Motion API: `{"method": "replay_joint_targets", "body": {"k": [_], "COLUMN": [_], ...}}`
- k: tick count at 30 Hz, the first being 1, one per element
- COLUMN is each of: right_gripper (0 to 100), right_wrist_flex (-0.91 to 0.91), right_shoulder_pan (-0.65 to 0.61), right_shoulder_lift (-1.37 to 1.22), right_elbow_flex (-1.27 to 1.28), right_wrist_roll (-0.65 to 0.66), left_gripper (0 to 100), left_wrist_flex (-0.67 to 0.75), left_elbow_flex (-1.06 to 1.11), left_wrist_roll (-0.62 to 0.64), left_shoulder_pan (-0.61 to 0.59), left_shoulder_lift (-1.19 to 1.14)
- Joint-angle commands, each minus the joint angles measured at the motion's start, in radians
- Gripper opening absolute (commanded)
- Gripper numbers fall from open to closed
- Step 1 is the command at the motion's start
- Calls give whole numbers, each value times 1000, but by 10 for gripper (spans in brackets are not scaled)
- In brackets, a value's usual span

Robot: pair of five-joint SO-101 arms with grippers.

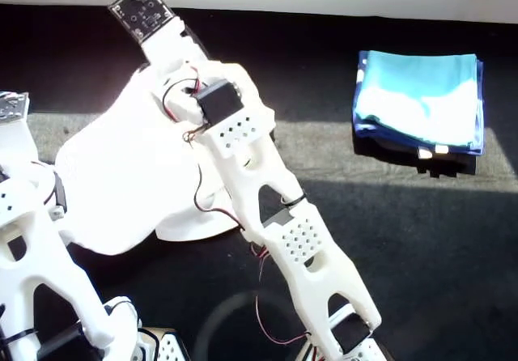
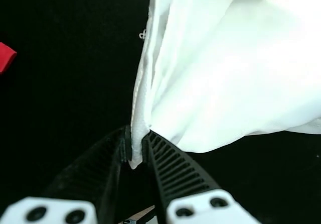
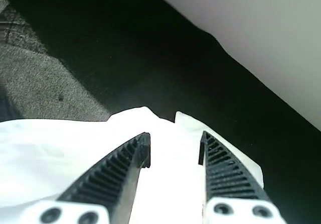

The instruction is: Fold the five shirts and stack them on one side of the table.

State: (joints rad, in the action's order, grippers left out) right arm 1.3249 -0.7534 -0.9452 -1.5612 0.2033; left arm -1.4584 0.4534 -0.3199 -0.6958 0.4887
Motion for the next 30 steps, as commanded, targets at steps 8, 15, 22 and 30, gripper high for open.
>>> {"method": "replay_joint_targets", "body": {"k": [8,15,22,30], "right_gripper": [163,163,163,163], "right_wrist_flex": [303,440,443,443], "right_shoulder_pan": [-67,-36,-35,-24], "right_shoulder_lift": [21,21,44,191], "right_elbow_flex": [-35,-145,-134,108], "right_wrist_roll": [8,-3,-161,-161], "left_gripper": [9,9,9,9], "left_wrist_flex": [11,11,51,190], "left_elbow_flex": [-5,-5,-5,-4], "left_wrist_roll": [-6,-6,-2,-5], "left_shoulder_pan": [-12,-13,-62,-179], "left_shoulder_lift": [8,7,7,5]}}
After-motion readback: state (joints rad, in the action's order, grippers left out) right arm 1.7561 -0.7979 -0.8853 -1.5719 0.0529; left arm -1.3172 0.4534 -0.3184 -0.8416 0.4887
